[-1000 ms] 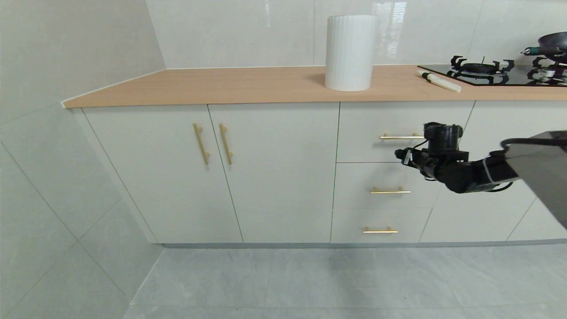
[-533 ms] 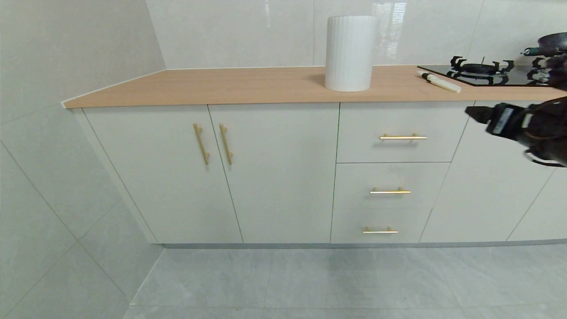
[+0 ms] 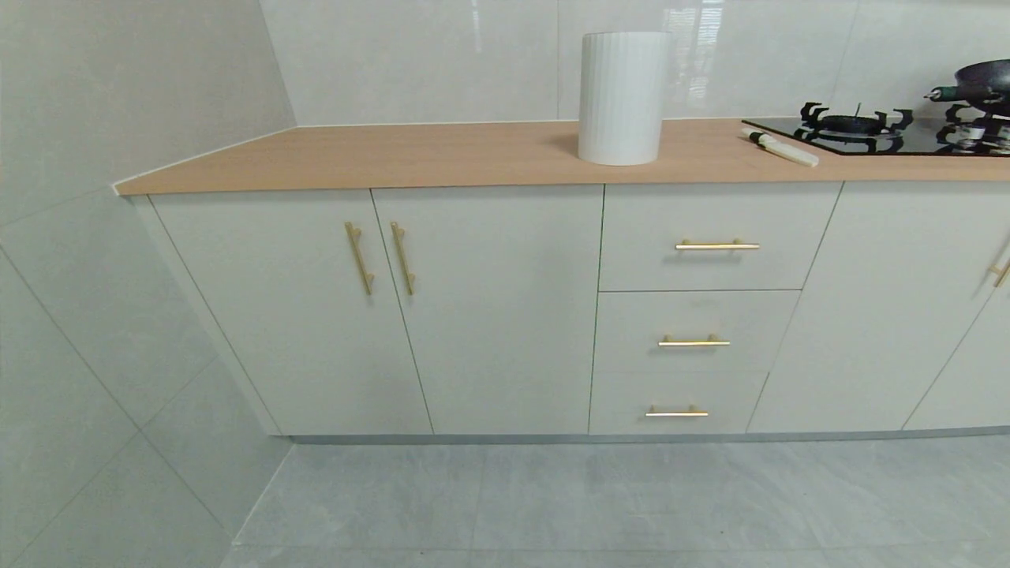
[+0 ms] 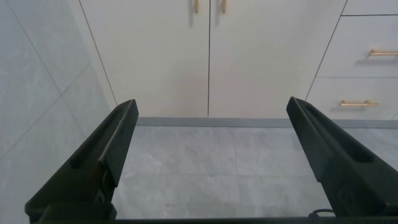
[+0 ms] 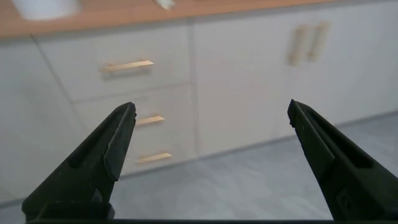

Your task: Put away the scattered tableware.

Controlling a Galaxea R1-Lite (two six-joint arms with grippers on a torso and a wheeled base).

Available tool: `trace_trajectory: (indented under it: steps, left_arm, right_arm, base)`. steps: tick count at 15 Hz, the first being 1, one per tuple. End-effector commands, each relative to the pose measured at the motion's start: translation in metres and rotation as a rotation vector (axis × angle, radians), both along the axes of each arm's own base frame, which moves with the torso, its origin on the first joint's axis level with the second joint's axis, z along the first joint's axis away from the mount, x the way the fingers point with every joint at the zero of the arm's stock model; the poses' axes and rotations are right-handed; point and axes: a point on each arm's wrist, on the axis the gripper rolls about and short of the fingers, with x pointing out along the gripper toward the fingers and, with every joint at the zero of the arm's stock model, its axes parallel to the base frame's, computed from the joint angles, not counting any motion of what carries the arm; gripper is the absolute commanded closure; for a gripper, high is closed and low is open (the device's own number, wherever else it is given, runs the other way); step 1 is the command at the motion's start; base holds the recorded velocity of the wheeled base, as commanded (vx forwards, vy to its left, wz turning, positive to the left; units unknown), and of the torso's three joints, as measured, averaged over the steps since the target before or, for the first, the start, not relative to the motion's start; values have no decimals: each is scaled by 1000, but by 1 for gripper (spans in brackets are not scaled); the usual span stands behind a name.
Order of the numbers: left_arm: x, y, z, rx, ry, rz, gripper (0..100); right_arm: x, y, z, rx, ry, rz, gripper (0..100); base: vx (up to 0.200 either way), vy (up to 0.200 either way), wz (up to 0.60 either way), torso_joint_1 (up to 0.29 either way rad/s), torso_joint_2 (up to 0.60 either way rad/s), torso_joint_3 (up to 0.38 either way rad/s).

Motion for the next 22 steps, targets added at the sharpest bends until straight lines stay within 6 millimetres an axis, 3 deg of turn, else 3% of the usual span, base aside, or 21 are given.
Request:
trace_trajectory:
  steps: [1,4,8,11,14,19,20,22]
  left_arm:
    - [0,0,0,0,0,1,0]
    - [0,0,0,0,0,1,0]
    - [0,0,0,0,0,1,0]
    - [0,0,0,0,1,1,0]
    - [0,0,0,0,0,1,0]
    - [0,0,0,12,0,-1,0]
    - [0,0,0,86,2,-5,0]
    - [0,0,0,73,2,-4,0]
  right_arm:
    - [-66,-9,-18,-3,-139,-88,0]
    - [-88,-9,-42,-6,-114,-203,0]
    - [-98,-9,-62,1,-142,-229,0]
    - [-98,-4,-89,-3,-134,-273,0]
    - [-78,-1,-112,16,-84,-171,0]
    - [-27,9,-170,-14,-117,310,0]
    - [-22,9,-184,-24,-67,326,0]
    - [-22,10,-189,25,-34,331,0]
  base:
    - [0,0,0,0,0,0]
    - [0,0,0,0,0,0]
    - [0,0,0,0,0,0]
    - [0,0,0,0,0,0]
    - [0,0,0,0,0,0]
    - [0,0,0,0,0,0]
    - [0,0,0,0,0,0]
    - [0,0,0,0,0,0]
